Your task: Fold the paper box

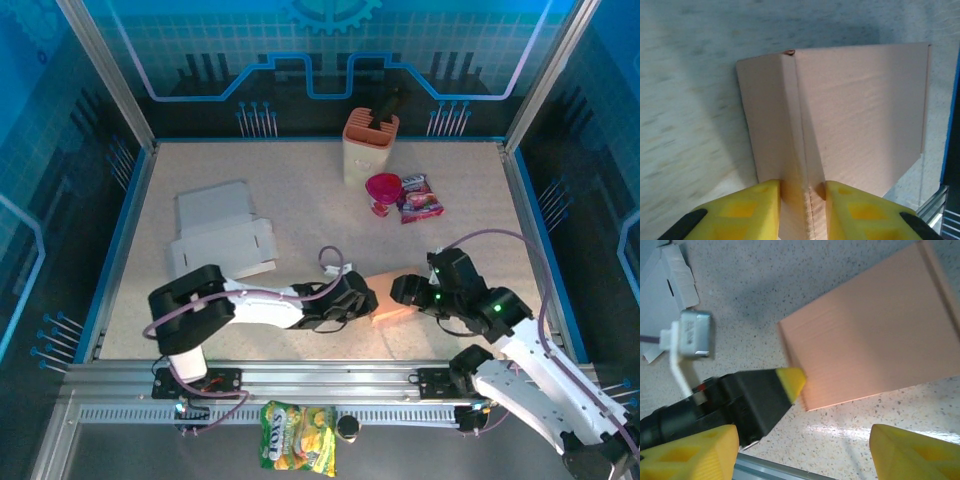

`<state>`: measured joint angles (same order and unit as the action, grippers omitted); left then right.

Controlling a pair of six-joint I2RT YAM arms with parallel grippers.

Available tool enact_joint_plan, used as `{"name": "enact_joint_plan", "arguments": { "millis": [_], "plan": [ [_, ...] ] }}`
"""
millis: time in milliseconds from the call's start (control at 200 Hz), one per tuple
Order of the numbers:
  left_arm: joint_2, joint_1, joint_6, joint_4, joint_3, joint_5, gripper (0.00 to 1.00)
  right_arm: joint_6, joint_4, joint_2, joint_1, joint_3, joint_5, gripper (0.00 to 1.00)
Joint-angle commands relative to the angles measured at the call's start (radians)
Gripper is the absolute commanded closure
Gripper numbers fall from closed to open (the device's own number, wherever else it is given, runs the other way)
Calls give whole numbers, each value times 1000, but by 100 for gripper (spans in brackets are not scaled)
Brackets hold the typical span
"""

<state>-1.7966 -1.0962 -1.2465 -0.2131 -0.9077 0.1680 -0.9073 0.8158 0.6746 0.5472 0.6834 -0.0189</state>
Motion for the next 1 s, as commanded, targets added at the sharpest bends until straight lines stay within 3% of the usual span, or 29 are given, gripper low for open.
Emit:
{"name": "enact_joint_plan", "arguments": {
  "millis": [0,210,335,555,660,800,885,995],
  "plan": [
    [-102,-5,37,11,-114,3,75,29,92,-45,13,41,83,30],
    [-288,-2,58,-19,-330,-44,76,38,166,-100,9,60,137,30],
    [-316,-1,92,-2,-405,-57,74,45,185,-121,8,62,149,30],
    [-99,14,179,84,-291,21,58,108,138,-161,7,64,68,28],
    [79,50,212,186,-173,74,57,133,100,-171,8,52,-4,28],
    [334,209,253,387,13,56,57,138,18,-149,21,16,-120,29],
    [464,391,302,491,115,-17,58,126,-32,-110,68,3,-139,30],
    [591,643,416,613,192,-54,60,94,-78,-57,194,11,-51,30]
  ]
}}
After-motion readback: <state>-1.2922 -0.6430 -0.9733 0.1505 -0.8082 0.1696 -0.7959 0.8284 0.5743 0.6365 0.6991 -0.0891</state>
